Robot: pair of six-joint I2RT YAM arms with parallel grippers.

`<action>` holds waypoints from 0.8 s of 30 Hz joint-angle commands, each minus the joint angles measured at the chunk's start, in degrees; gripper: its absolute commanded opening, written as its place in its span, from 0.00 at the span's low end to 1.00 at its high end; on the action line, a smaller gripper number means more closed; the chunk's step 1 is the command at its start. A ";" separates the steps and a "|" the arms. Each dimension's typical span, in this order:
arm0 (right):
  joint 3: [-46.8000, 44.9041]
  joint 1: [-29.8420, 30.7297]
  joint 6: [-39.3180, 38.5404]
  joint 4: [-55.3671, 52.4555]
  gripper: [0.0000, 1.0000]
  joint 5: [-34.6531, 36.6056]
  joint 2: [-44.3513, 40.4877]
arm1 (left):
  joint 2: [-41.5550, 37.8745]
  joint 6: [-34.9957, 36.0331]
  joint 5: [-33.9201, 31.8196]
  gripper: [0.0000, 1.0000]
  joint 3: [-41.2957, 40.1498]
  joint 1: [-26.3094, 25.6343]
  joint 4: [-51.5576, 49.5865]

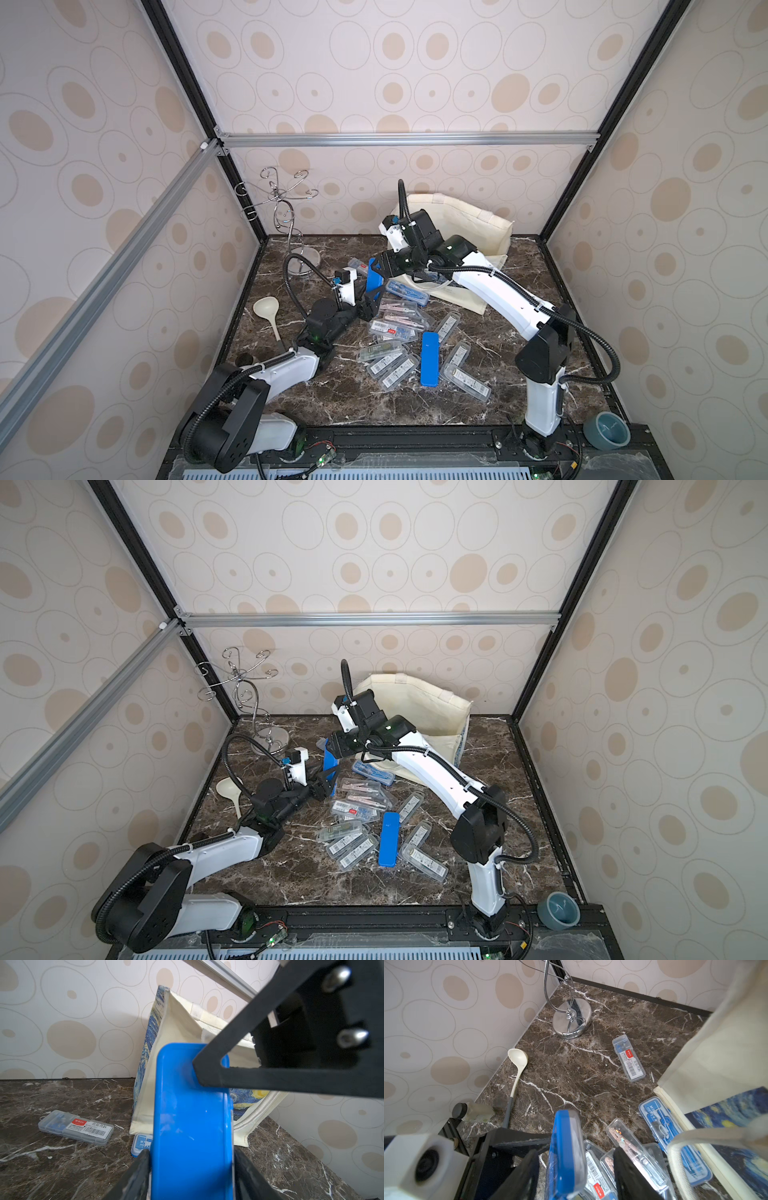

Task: Put the compass set into the canvas bag
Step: Pick up the compass set at the center of the board.

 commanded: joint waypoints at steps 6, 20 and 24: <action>2.29 0.45 1.85 0.09 0.41 -3.15 2.01 | -0.73 2.40 -0.41 0.61 0.04 -0.32 3.45; 2.26 0.54 3.04 2.01 0.11 -6.57 2.63 | -0.62 2.14 -0.82 0.67 -0.32 -0.32 3.33; 2.45 0.50 2.41 1.86 0.11 -5.33 2.06 | -0.93 2.06 -0.39 1.00 -0.72 -0.31 3.27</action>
